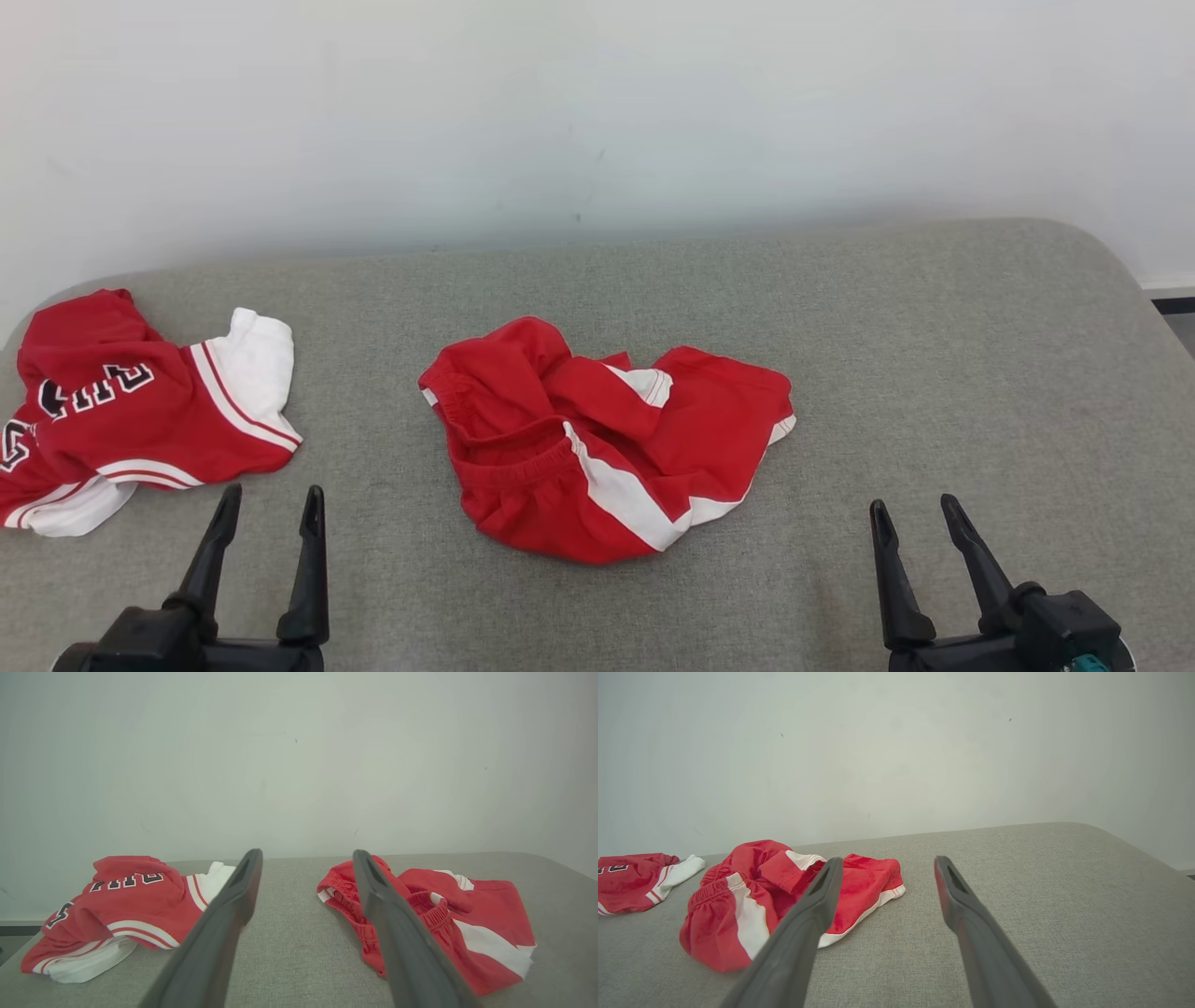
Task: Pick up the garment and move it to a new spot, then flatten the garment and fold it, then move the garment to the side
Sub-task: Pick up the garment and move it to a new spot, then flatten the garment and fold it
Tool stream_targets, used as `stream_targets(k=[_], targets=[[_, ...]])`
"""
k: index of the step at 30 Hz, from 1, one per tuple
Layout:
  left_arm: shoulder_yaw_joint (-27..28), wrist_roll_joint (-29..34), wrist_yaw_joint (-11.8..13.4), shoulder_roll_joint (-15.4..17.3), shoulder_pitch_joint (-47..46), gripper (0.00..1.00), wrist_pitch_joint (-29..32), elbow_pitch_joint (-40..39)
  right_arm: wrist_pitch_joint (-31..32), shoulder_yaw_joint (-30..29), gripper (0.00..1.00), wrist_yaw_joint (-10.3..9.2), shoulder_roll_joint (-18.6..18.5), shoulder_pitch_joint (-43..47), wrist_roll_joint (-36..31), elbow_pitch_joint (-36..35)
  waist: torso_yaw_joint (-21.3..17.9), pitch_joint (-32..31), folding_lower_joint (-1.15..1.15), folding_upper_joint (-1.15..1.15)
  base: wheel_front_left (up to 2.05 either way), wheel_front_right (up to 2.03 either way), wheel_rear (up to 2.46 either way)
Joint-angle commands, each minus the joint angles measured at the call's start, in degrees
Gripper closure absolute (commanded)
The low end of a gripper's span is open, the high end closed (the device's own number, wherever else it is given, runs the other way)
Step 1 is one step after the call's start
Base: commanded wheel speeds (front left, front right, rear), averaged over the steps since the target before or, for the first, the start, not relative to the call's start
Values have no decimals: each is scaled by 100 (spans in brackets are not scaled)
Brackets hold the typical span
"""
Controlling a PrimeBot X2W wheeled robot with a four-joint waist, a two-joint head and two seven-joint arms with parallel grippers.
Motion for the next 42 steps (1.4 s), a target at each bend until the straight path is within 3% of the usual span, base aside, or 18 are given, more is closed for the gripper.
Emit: stream_targets(k=[1, 24, 42], targets=[[33, 58, -4, -41, 87, 0, -5, -14, 12, 8, 0, 17, -30, 79, 7, -19, 18, -8, 0, 0, 0, 0, 0], [119, 324, -45, -91, 246, 0, -5, 600, 72, 44, 0, 17, -35, 280, -52, 0, 210, -34, 0, 0, 0, 0, 0], [-46, 434, -131, -11, -155, 0, 17, 707, 71, 118, 0, 17, -57, 143, -12, 10, 69, 135, 0, 0, 0, 0, 0]])
